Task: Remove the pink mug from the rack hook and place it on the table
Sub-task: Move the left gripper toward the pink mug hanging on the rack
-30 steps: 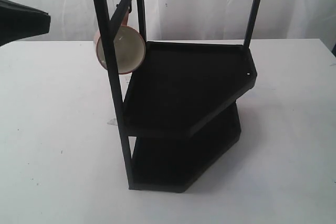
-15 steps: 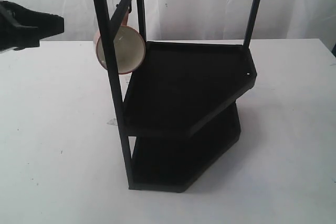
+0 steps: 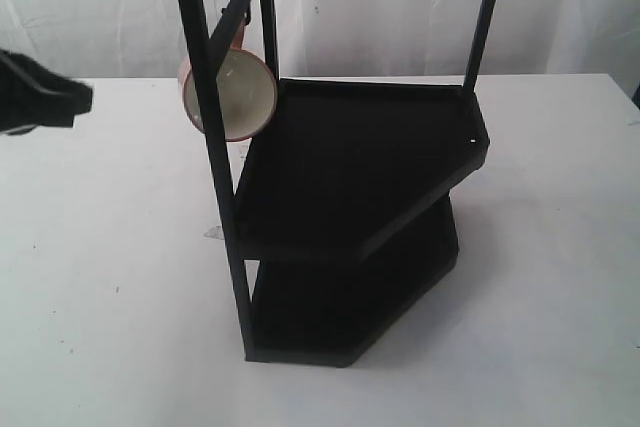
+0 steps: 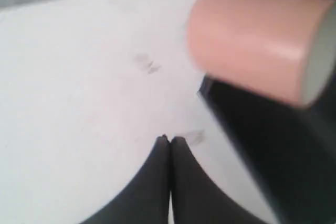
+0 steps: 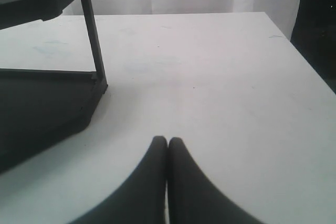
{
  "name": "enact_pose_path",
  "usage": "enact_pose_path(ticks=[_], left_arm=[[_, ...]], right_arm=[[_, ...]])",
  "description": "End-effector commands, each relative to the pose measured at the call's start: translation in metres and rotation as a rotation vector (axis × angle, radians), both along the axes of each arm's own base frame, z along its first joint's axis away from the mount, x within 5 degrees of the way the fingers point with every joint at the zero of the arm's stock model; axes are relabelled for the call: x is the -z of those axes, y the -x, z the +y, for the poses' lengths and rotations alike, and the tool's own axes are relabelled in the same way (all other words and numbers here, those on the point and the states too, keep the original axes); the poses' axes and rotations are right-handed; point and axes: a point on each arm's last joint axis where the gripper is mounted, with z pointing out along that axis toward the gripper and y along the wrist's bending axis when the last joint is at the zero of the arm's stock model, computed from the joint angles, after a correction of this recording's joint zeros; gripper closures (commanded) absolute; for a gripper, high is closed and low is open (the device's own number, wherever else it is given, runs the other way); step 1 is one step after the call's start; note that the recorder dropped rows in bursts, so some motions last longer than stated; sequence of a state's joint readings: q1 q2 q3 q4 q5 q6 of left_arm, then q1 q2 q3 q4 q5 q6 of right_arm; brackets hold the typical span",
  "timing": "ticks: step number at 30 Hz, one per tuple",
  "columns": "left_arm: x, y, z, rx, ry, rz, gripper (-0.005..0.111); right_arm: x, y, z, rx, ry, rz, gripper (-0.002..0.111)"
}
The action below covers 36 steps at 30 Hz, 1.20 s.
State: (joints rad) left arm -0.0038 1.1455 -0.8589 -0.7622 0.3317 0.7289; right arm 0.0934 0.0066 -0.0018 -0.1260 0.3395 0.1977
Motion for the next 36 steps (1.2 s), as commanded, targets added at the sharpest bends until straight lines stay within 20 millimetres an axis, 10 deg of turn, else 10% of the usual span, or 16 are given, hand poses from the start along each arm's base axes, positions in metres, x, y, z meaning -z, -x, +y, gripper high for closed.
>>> enact_pose_path(ticks=[1, 7, 15, 27, 36], left_arm=[[0.018, -0.013, 0.028, -0.154, -0.216, 0.315, 0.107], [0.006, -0.024, 0.064, -0.471, -0.467, 0.54, 0.107], [-0.029, -0.013, 0.04, -0.396, -0.351, 0.06, 0.107], [-0.022, 0.05, 0.015, -0.162, -0.282, -0.609, 0.107], [-0.016, 0.062, -0.02, 0.207, -0.138, -0.816, 0.098]], right_arm=[[0.0, 0.0, 0.0, -0.006, 0.006, -0.008, 0.108], [0.0, 0.0, 0.0, -0.006, 0.006, -0.008, 0.108], [0.0, 0.0, 0.0, -0.006, 0.006, -0.008, 0.108], [0.0, 0.0, 0.0, -0.006, 0.006, -0.008, 0.108], [0.0, 0.0, 0.0, -0.006, 0.006, -0.008, 0.108]])
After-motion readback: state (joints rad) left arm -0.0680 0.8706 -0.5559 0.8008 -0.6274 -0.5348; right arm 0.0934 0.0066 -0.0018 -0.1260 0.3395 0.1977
